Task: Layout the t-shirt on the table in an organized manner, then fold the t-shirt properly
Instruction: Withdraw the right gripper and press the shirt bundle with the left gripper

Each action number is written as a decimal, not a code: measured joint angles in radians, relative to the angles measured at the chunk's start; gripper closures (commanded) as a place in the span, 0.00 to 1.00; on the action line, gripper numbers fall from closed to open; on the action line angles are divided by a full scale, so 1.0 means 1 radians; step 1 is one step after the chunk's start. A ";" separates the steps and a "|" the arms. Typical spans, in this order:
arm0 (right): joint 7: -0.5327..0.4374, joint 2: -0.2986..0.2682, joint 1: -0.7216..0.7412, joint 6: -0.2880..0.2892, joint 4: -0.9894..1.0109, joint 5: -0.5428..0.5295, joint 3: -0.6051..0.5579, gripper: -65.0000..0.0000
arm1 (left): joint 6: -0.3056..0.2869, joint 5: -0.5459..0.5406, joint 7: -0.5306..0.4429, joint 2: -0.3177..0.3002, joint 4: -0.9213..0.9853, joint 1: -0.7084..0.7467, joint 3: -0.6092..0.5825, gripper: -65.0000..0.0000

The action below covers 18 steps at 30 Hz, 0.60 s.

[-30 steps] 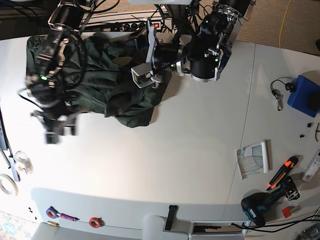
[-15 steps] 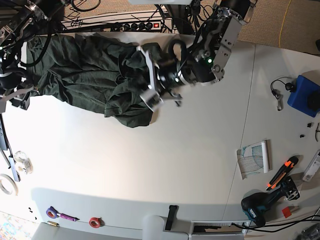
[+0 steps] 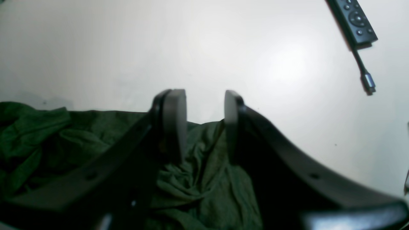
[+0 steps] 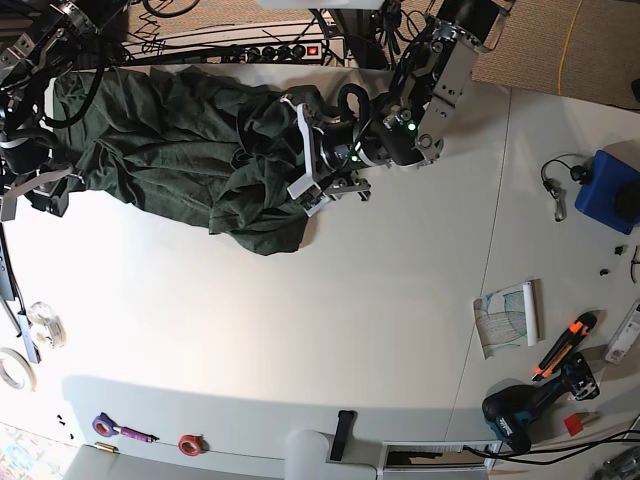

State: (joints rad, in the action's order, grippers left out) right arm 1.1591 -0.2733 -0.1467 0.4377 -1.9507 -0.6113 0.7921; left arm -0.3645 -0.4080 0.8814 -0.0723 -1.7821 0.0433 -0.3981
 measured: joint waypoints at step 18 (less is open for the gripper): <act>0.000 0.000 0.000 0.000 0.000 0.000 0.000 0.69 | 0.084 -0.046 0.041 0.000 0.000 -0.029 -0.013 0.50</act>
State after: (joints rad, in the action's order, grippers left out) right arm 1.1591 -0.2729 -0.1467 0.4377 -1.9507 -0.6113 0.7921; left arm -0.2802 -0.4541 0.9226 -0.0719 -1.7817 0.0139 -0.4110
